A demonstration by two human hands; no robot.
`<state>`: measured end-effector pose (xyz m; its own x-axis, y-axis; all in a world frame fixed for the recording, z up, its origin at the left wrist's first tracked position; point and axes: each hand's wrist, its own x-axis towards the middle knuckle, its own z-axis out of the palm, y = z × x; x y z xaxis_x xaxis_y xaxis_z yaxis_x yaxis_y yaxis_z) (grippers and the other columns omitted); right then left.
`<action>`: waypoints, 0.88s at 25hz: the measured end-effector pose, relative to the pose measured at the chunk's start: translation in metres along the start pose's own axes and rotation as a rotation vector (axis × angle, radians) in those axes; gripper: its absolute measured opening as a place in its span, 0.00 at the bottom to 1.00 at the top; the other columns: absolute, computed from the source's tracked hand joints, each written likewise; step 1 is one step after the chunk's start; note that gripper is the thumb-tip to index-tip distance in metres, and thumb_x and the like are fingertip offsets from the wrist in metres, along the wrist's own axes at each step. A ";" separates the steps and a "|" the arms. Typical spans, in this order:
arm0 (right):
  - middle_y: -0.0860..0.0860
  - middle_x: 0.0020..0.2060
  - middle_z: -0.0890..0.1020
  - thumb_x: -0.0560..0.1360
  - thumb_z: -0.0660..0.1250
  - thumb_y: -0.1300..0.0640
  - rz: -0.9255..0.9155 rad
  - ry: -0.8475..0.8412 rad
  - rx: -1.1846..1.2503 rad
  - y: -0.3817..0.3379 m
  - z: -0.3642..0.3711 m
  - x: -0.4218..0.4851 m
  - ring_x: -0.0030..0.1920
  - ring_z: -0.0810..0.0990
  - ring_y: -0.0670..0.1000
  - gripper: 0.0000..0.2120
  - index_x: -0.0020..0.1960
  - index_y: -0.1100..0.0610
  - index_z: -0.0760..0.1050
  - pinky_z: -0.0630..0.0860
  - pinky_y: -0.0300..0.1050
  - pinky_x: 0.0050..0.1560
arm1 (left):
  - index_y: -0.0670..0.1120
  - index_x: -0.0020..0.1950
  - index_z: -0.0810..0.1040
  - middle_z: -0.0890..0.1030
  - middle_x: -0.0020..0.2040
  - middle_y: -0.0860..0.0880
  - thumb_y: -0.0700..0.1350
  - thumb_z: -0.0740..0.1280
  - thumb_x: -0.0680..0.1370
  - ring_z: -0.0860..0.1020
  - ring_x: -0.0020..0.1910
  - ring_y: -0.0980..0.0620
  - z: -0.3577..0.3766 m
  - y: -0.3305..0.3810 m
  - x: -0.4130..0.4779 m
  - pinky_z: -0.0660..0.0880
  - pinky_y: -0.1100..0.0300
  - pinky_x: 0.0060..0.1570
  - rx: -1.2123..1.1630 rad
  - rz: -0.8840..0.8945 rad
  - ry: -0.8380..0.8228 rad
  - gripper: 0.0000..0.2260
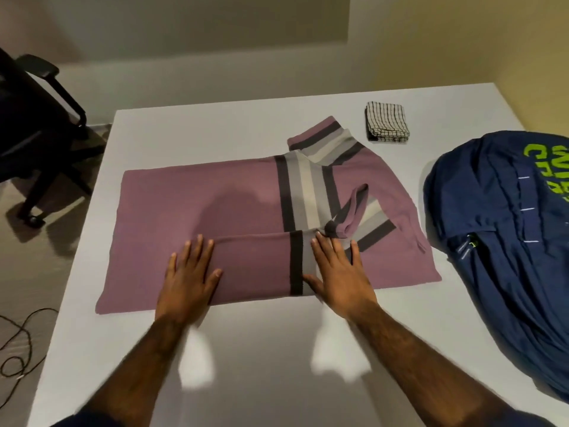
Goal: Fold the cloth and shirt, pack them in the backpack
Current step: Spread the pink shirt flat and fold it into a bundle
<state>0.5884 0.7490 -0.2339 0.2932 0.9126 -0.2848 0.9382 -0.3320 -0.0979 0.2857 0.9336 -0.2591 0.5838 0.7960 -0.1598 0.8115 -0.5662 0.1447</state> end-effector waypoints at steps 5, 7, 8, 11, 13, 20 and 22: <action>0.51 0.82 0.43 0.80 0.34 0.30 -0.003 0.042 -0.052 0.074 0.000 -0.017 0.81 0.37 0.53 0.38 0.83 0.50 0.41 0.38 0.65 0.78 | 0.53 0.84 0.40 0.41 0.84 0.52 0.69 0.33 0.80 0.41 0.83 0.48 -0.012 -0.048 -0.018 0.40 0.47 0.80 0.023 -0.120 -0.053 0.35; 0.51 0.82 0.44 0.80 0.34 0.30 0.049 0.087 -0.056 0.094 0.003 -0.017 0.81 0.39 0.53 0.38 0.83 0.52 0.42 0.41 0.65 0.78 | 0.52 0.83 0.39 0.41 0.83 0.52 0.70 0.31 0.78 0.41 0.83 0.48 -0.016 -0.067 -0.027 0.38 0.48 0.80 0.023 -0.190 -0.050 0.37; 0.51 0.82 0.44 0.81 0.34 0.31 0.097 0.107 -0.041 0.100 0.005 -0.017 0.81 0.39 0.53 0.37 0.83 0.52 0.42 0.41 0.66 0.78 | 0.52 0.83 0.39 0.41 0.84 0.51 0.70 0.31 0.78 0.41 0.83 0.48 -0.017 -0.079 -0.033 0.38 0.48 0.79 0.024 -0.220 -0.058 0.37; 0.53 0.82 0.51 0.81 0.39 0.34 0.297 0.203 0.071 0.094 0.001 -0.018 0.82 0.45 0.55 0.37 0.82 0.57 0.49 0.46 0.69 0.77 | 0.50 0.84 0.41 0.43 0.84 0.49 0.65 0.35 0.82 0.42 0.83 0.46 -0.024 -0.116 -0.049 0.40 0.43 0.80 0.078 -0.334 -0.049 0.34; 0.57 0.79 0.58 0.82 0.44 0.38 0.387 0.314 0.110 0.071 -0.008 -0.020 0.80 0.53 0.60 0.33 0.77 0.60 0.58 0.52 0.72 0.75 | 0.46 0.84 0.51 0.49 0.84 0.45 0.58 0.44 0.85 0.47 0.83 0.42 -0.035 -0.133 -0.051 0.45 0.39 0.80 0.096 -0.435 0.016 0.30; 0.57 0.80 0.58 0.82 0.50 0.42 -0.067 0.251 0.031 -0.098 -0.012 0.017 0.80 0.52 0.60 0.30 0.80 0.54 0.58 0.48 0.67 0.77 | 0.50 0.83 0.59 0.52 0.84 0.46 0.49 0.55 0.86 0.49 0.83 0.42 -0.056 -0.146 -0.037 0.45 0.42 0.80 0.141 -0.199 -0.006 0.25; 0.57 0.81 0.54 0.83 0.49 0.40 -0.212 0.164 0.006 -0.147 -0.007 0.039 0.81 0.49 0.60 0.31 0.82 0.53 0.54 0.43 0.66 0.78 | 0.51 0.84 0.55 0.50 0.85 0.48 0.52 0.53 0.86 0.49 0.83 0.43 -0.056 -0.147 -0.021 0.45 0.42 0.80 0.099 -0.133 -0.042 0.25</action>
<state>0.4630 0.8354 -0.2240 0.1163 0.9882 -0.0991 0.9810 -0.1300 -0.1443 0.1532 1.0124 -0.2223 0.4698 0.8570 -0.2118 0.8790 -0.4762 0.0231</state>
